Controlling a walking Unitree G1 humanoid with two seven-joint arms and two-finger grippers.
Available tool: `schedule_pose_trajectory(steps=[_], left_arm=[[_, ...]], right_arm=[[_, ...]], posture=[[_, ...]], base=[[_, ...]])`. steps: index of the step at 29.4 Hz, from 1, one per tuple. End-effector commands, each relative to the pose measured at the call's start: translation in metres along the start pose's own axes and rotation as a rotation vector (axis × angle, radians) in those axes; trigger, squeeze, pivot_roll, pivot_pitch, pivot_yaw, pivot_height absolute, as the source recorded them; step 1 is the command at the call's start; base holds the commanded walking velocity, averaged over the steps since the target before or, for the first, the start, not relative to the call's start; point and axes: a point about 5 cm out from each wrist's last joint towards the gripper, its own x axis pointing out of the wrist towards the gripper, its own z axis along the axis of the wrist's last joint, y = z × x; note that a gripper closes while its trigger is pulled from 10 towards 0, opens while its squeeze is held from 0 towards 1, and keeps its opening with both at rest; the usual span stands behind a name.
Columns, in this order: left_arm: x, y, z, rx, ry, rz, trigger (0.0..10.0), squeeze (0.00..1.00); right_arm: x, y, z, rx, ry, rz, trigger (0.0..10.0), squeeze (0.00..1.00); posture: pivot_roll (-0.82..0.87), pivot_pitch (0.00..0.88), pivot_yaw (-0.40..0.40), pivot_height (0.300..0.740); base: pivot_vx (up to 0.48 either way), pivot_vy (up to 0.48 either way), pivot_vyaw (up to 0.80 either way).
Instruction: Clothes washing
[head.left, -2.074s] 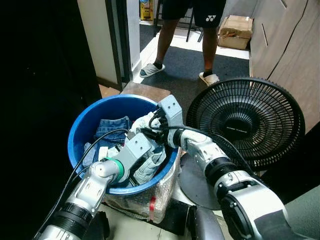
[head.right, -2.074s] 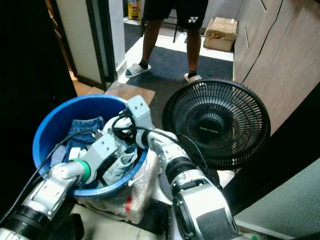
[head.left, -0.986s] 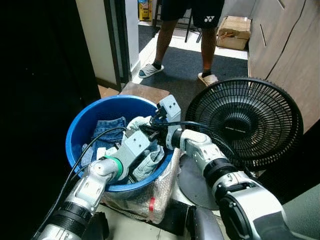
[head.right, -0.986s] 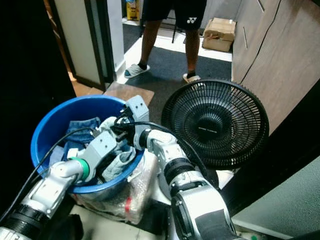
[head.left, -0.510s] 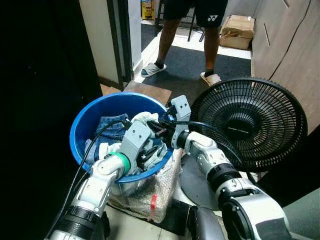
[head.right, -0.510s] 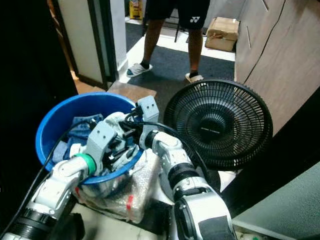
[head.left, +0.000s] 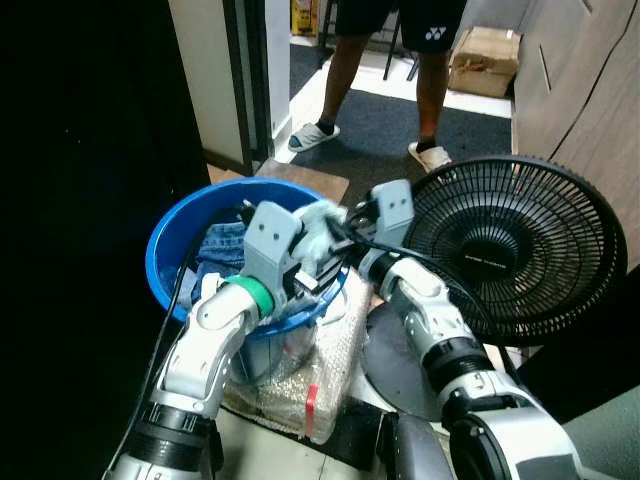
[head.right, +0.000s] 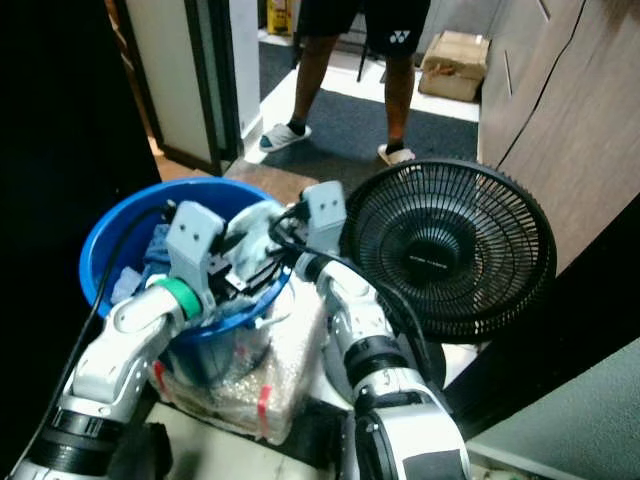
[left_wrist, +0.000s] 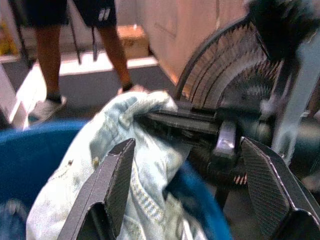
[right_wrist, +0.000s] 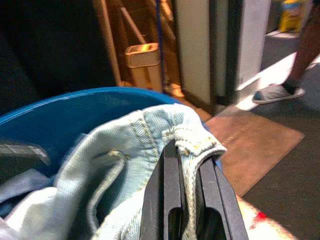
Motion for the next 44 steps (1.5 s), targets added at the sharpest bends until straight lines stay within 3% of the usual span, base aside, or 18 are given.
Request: schedule_pose_trajectory(steps=[1,6,16,30,44], left_arm=[[-0.002,-0.001,0.014,-0.008,-0.049,0.007,10.0,0.00],[-0.005,-0.001,0.030,-0.018,-0.101,0.032,10.0,0.00],[-0.004,0.010,0.052,-0.088,-0.166,0.114,10.0,0.00],[-0.007,0.027,0.049,-0.077,-0.101,0.266,10.0,0.00],[-0.005,0.030,0.052,-0.086,-0.094,0.299,10.0,0.00]], right_arm=[[-0.006,-0.012,0.024,-0.047,-0.144,-0.098,10.0,0.00],[-0.021,-0.016,0.041,-0.083,-0.254,-0.170,10.0,0.00],[-0.050,-0.042,0.040,-0.163,-0.299,-0.453,10.0,0.00],[-0.058,-0.032,0.041,-0.173,-0.302,-0.460,10.0,0.00],[-0.059,-0.029,0.041,-0.168,-0.292,-0.457,10.0,0.00]], posture=[[0.12,0.066,0.015,0.471],[0.11,0.058,0.025,0.471],[0.09,0.035,0.036,0.496],[0.09,0.015,0.040,0.556],[0.09,0.020,0.038,0.606]], base=[[0.000,0.000,0.00],[0.000,0.000,0.00],[0.000,0.000,0.00],[0.000,0.000,0.00],[0.000,0.000,0.00]])
